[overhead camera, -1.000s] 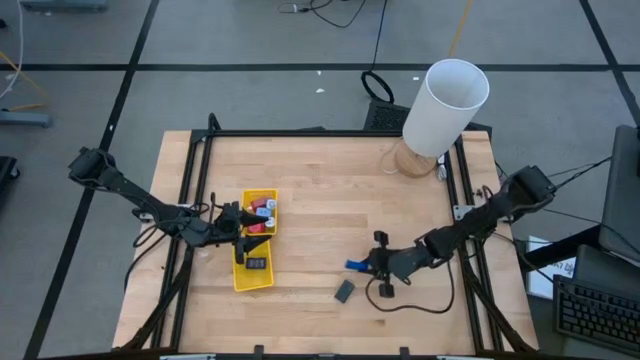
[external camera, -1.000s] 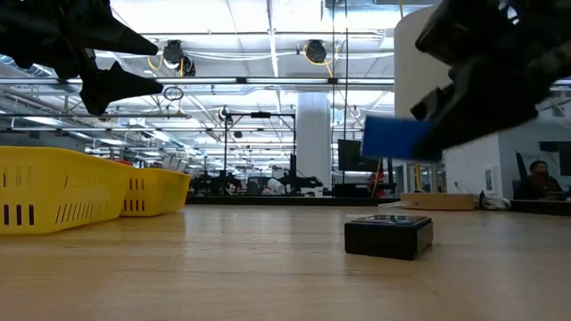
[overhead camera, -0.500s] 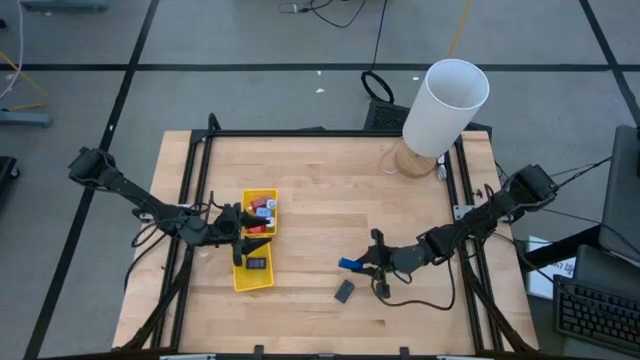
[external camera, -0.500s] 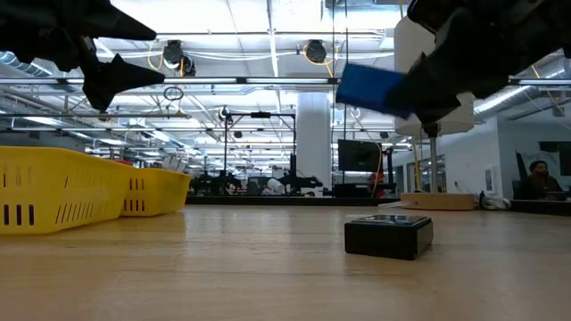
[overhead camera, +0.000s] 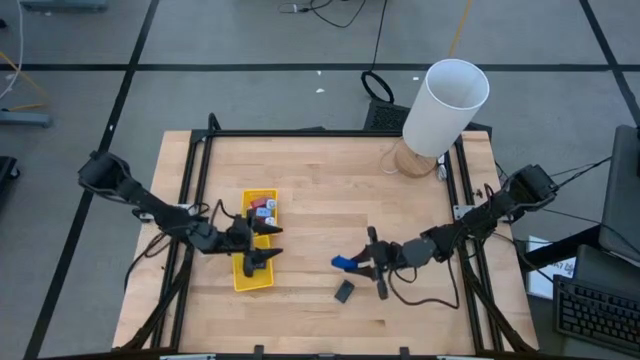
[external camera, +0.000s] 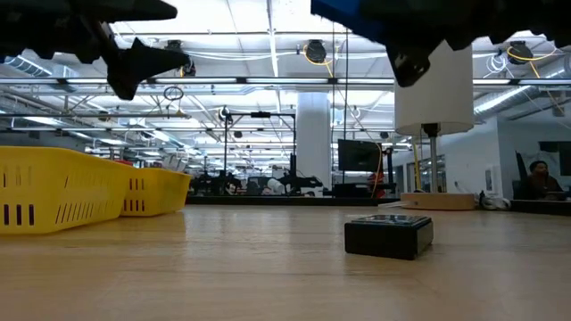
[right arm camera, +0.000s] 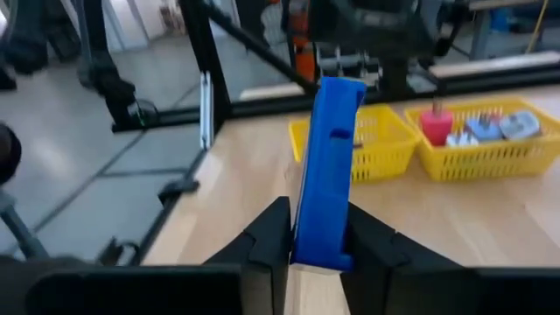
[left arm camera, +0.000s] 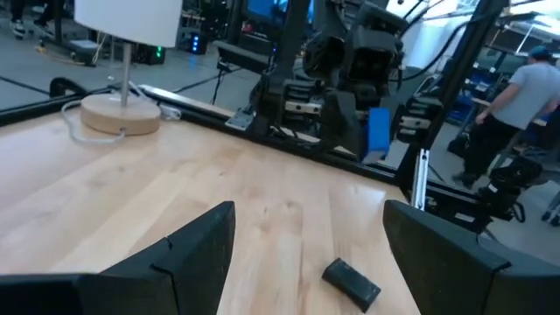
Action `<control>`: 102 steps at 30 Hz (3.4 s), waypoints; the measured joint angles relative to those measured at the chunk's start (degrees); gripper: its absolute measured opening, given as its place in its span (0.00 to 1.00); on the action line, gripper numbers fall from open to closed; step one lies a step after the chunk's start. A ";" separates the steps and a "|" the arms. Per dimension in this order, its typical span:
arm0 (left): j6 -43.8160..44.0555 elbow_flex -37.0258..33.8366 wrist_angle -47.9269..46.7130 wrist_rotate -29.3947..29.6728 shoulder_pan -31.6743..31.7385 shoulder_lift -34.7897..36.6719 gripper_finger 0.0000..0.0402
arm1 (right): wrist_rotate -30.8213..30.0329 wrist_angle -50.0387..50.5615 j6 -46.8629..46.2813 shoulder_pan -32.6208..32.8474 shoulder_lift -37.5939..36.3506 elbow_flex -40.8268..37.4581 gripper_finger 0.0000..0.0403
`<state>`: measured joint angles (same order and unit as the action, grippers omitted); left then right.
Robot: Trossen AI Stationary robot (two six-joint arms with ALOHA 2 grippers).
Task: Pick & Place Office items
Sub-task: Put the blue digital timer into the bottom yellow bin
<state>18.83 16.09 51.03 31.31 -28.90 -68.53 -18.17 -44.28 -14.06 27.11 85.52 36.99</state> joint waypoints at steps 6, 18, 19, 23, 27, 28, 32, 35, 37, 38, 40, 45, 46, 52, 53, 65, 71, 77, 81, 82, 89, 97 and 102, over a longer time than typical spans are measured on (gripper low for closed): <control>-5.40 7.14 -0.21 -2.87 0.12 -6.74 0.73 | 0.04 -2.14 0.15 -0.69 1.20 0.00 0.13; -10.18 23.74 -0.90 -6.53 1.75 -21.57 0.73 | 0.37 -5.80 1.28 -0.39 2.60 0.00 0.14; -10.15 24.96 -1.48 -6.88 2.11 -22.56 0.73 | 0.33 -6.05 1.50 -0.30 2.60 0.00 0.13; -9.58 29.28 -4.79 -8.25 3.19 -26.30 0.73 | 0.44 -5.64 1.53 -0.26 2.60 0.00 0.14; -9.35 32.43 -7.06 -9.22 3.90 -29.73 0.73 | 0.37 -5.59 1.52 -0.04 2.60 0.00 0.18; -9.30 33.17 -7.08 -9.25 4.09 -30.53 0.73 | 0.42 -5.62 1.53 -0.02 2.60 0.00 0.18; -7.16 35.09 -7.11 -9.03 5.09 -32.48 0.73 | 0.43 -5.61 1.74 0.00 2.60 0.00 0.15; -5.14 35.29 -7.22 -9.19 5.67 -32.62 0.73 | 0.43 -5.49 1.75 0.00 2.60 0.00 0.13; -4.41 35.35 -7.00 -9.61 6.02 -32.57 0.73 | 0.44 -5.06 1.75 0.00 2.60 0.00 0.13; -4.12 35.35 -6.95 -10.02 6.13 -32.57 0.73 | 0.46 -5.00 1.75 0.00 2.60 0.00 0.14; -3.83 35.35 -6.80 -10.69 6.11 -32.57 0.73 | 0.46 -5.00 1.75 0.00 2.60 0.00 0.16; -3.83 35.35 -6.73 -10.92 6.05 -32.55 0.73 | 0.46 -4.74 1.75 0.00 2.60 0.00 0.17; -3.91 35.35 -6.72 -10.91 6.05 -32.55 0.73 | 0.46 -4.72 1.75 0.00 2.60 0.00 0.16; -4.14 35.35 -6.69 -10.91 6.09 -32.55 0.73 | 0.46 -4.61 1.75 0.00 2.60 0.00 0.13; -4.14 35.35 -6.69 -10.91 6.09 -32.55 0.73 | 0.48 -4.58 1.75 0.00 2.60 0.00 0.14; -4.09 35.35 -6.69 -13.01 6.07 -32.55 0.73 | 0.44 -3.86 1.75 0.00 2.60 0.00 0.13; -4.09 35.35 -6.69 -13.31 6.05 -32.51 0.73 | 0.42 -3.86 1.75 0.00 2.60 0.00 0.17; -4.09 35.35 -6.69 -13.31 6.05 -32.51 0.73 | 0.39 -3.86 1.75 0.00 2.60 0.00 0.14; -4.09 35.35 -6.69 -13.31 6.05 -32.51 0.73 | 0.37 -3.58 1.75 0.00 2.60 0.00 0.13; -4.09 35.35 -6.69 -13.31 6.05 -32.51 0.73 | 0.37 -3.51 1.75 0.00 2.60 0.00 0.13; -4.09 35.35 -6.67 -13.31 6.05 -32.51 0.73 | 0.35 -3.49 1.74 0.00 2.60 0.00 0.17; -4.09 35.35 -6.69 -13.31 6.05 -32.51 0.73 | 0.35 -3.47 1.74 0.00 2.60 0.00 0.14; -4.09 35.34 -6.72 -13.33 6.05 -32.51 0.73 | 0.35 -3.47 1.74 0.00 2.60 0.00 0.18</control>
<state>14.74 51.43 44.30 17.98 -22.85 -101.03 -17.82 -47.75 -12.32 27.11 88.12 36.99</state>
